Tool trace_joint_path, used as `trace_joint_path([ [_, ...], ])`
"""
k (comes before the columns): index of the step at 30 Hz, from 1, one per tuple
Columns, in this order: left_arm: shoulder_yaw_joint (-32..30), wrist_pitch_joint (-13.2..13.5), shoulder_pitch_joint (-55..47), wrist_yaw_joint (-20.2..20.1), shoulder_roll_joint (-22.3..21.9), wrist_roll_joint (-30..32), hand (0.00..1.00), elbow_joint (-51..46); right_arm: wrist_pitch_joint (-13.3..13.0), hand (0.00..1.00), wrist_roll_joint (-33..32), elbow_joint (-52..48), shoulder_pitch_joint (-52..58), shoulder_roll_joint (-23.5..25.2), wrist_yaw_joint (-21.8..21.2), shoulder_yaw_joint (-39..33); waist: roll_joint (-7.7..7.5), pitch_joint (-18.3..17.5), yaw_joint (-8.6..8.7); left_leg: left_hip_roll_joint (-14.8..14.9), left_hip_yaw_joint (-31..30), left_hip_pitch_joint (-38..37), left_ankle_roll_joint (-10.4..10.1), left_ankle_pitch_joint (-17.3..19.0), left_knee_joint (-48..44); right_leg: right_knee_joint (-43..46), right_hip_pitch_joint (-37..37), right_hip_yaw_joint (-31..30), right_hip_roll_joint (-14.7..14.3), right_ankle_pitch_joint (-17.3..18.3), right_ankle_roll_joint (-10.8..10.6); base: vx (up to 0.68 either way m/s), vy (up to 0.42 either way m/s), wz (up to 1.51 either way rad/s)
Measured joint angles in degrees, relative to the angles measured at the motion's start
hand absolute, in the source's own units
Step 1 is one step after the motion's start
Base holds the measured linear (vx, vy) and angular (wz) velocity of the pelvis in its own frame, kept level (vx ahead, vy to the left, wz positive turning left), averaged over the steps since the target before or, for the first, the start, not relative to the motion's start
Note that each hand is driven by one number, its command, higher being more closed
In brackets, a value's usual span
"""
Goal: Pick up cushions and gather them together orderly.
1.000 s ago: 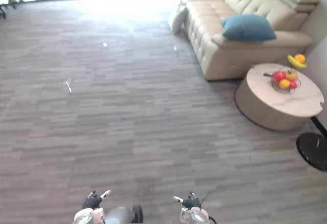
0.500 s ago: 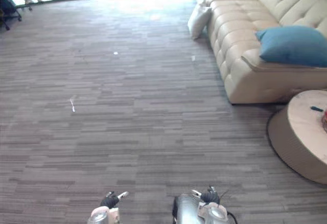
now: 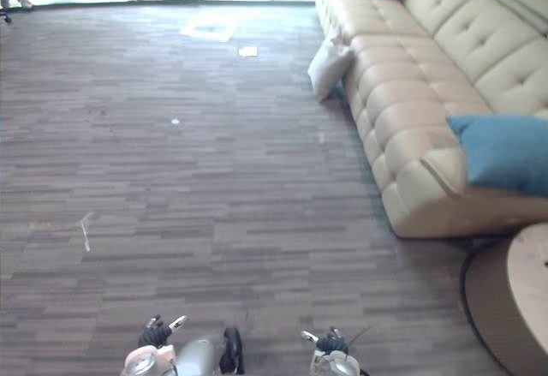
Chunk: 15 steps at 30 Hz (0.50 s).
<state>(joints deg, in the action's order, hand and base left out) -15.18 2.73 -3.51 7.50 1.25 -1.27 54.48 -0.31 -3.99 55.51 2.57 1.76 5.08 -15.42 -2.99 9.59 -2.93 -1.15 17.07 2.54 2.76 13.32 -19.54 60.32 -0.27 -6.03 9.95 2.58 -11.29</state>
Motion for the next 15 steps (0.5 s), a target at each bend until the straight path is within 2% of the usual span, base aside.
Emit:
trace_joint_path([
  [1, 0.75, -0.36, -0.1, -0.02, -0.29, 0.01, 0.0, 0.18, -0.27, 0.0, 0.72, -0.83, 0.22, -0.41, -0.02, 0.03, 0.96, -0.19, 0.1, -0.03, -0.27, -5.01, -0.15, 1.62, 2.44, 3.51, -4.59, 3.0, -0.24, 3.15, 2.2, 0.53, 0.119, -0.01],
  [2, 1.26, -0.51, -0.16, -0.06, -0.6, 0.02, 0.0, 0.43, -0.81, 0.0, 0.87, -1.34, 0.21, -0.85, -0.03, -0.03, 1.59, -0.4, 0.26, 0.23, -0.6, -9.35, 0.02, 3.33, 5.67, 3.22, -10.45, 6.65, -1.02, 6.56, 4.89, 0.52, 0.099, 0.04],
  [3, 1.47, -0.49, -0.02, -0.1, -0.65, 0.05, 0.0, 0.72, -0.9, 0.0, 0.93, -1.8, 0.24, -1.12, -0.03, -0.05, 1.73, -0.42, 0.51, 0.42, -0.9, -11.2, -0.04, 3.71, 6.84, 1.73, -13.25, 8.56, -1.41, 7.88, 5.57, 0.54, 0.063, 0.2],
  [4, 1.58, -0.59, 0.53, -0.19, -0.66, 0.13, 0.0, 1.69, -0.92, 0.0, 1.42, -2.12, 0.24, -1.74, -0.06, -0.15, 2.03, -0.14, 1.17, 0.77, -1.82, -14.29, 0.37, 4.32, 8.34, -2.62, -16.81, 11.81, -2.03, 10.15, 7.13, 0.63, 0.02, 0.33],
  [5, 1.65, -0.66, 0.75, -0.24, -0.78, 0.14, 0.0, 2.23, -0.86, 0.0, 1.72, -2.09, 0.33, -2.31, -0.06, -0.23, 2.33, 0.04, 1.83, 1.17, -2.54, -16.66, 0.27, 4.86, 9.41, -6.9, -18.98, 13.9, -2.73, 11.0, 7.6, 0.65, -0.001, 0.52],
  [6, 1.68, -0.67, 0.63, -0.29, -1.13, 0.14, 0.0, 2.59, -0.96, 0.0, 1.38, -2.66, 0.42, -2.45, -0.22, -1.52, 2.77, 0.21, 3.13, 1.77, -3.66, -19.63, 0.64, 5.68, 11.21, -16.75, -21.15, 16.39, -3.98, 10.29, 8.31, 0.69, -0.046, 0.64],
  [7, 2.17, -0.67, 0.76, -0.43, -1.37, 0.51, 0.0, 2.72, -0.93, 0.0, 1.4, -2.99, 0.57, -2.37, -0.13, -1.95, 2.67, 0.15, 3.74, 1.77, -4.42, -22.04, 0.71, 5.73, 13.03, -27.88, -21.85, 17.97, -4.76, 7.29, 8.48, 0.56, -0.07, 0.73],
  [8, 2.82, -0.65, 0.89, -0.53, -1.54, 1.06, 0.0, 2.72, -0.91, 0.0, 1.48, -3.02, 0.82, -2.4, -0.07, -2.1, 2.42, 0.22, 3.96, 1.42, -5.32, -23.83, 0.73, 5.74, 14.24, -35.27, -22.09, 18.23, -5.17, 4.84, 8.7, 0.77, -0.129, 0.8],
  [9, 3.16, -0.6, 1.08, -1.03, -1.79, 1.37, 0.0, 2.74, -0.72, 0.0, 1.44, -2.82, 1.39, -2.88, -0.03, -2.52, 2.0, 0.33, 4.07, 0.96, -7.2, -26.84, 0.78, 5.77, 15.0, -40.37, -22.3, 16.98, -5.63, 0.9, 10.44, 0.85, -0.182, 0.82],
  [10, 3.1, -0.63, 0.98, -1.42, -2.66, 1.71, 0.0, 2.9, -0.27, 0.0, 1.55, -2.7, 1.8, -3.92, -0.02, -2.42, 2.59, -0.03, 4.59, 1.99, -9.01, -28.78, 0.82, 5.75, 14.42, -37.02, -21.82, 15.48, -6.28, -3.71, 13.27, 1.02, -0.241, 0.8],
  [11, 3.07, -0.58, 0.79, -1.58, -3.46, 2.03, 0.0, 2.98, -0.12, 0.0, 1.64, -2.88, 2.33, -4.68, -0.05, -2.4, 4.09, -0.61, 4.93, 3.38, -10.2, -28.66, 0.64, 5.59, 11.99, -32.14, -22.72, 15.79, -6.43, -1.66, 14.02, 0.99, -0.269, 0.7],
  [12, 3.08, -0.6, 0.44, -1.6, -4.53, 2.55, 0.0, 3.14, -0.2, 0.0, 1.68, -3.13, 2.31, -5.84, -0.15, -2.49, 6.47, -1.0, 5.26, 5.49, -11.93, -26.37, -0.61, 4.84, 4.41, -27.35, -22.4, 17.85, -6.85, 3.79, 14.73, 0.96, -0.275, 0.46],
  [13, 2.7, -0.61, 0.42, -1.84, -4.7, 2.78, 0.0, 3.15, 0.02, 0.0, 1.74, -3.09, 2.2, -6.14, -0.26, -2.53, 7.11, -1.01, 5.27, 6.43, -13.01, -23.44, -3.52, 2.95, -3.35, -26.09, -21.48, 18.24, -7.37, 6.46, 15.11, 0.79, -0.243, 0.27],
  [14, 1.78, -0.63, 0.9, -2.04, -4.71, 2.95, 0.0, 2.83, 0.19, 0.0, 1.72, -3.04, 1.96, -6.39, -0.24, -2.51, 7.9, -0.49, 5.33, 7.84, -14.7, -18.02, -8.5, -3.09, -16.49, -26.33, -18.96, 18.39, -8.58, 8.91, 15.62, 0.64, -0.188, -0.01],
  [15, 0.8, -0.7, 0.7, -2.05, -4.78, 2.94, 0.0, 2.76, 0.4, 0.0, 1.71, -3.01, 1.71, -6.66, -0.08, -2.5, 8.49, 0.1, 5.15, 9.33, -15.55, -13.5, -12.08, -6.2, -26.11, -27.94, -16.06, 18.28, -9.98, 9.93, 16.23, 0.79, -0.164, -0.29],
])
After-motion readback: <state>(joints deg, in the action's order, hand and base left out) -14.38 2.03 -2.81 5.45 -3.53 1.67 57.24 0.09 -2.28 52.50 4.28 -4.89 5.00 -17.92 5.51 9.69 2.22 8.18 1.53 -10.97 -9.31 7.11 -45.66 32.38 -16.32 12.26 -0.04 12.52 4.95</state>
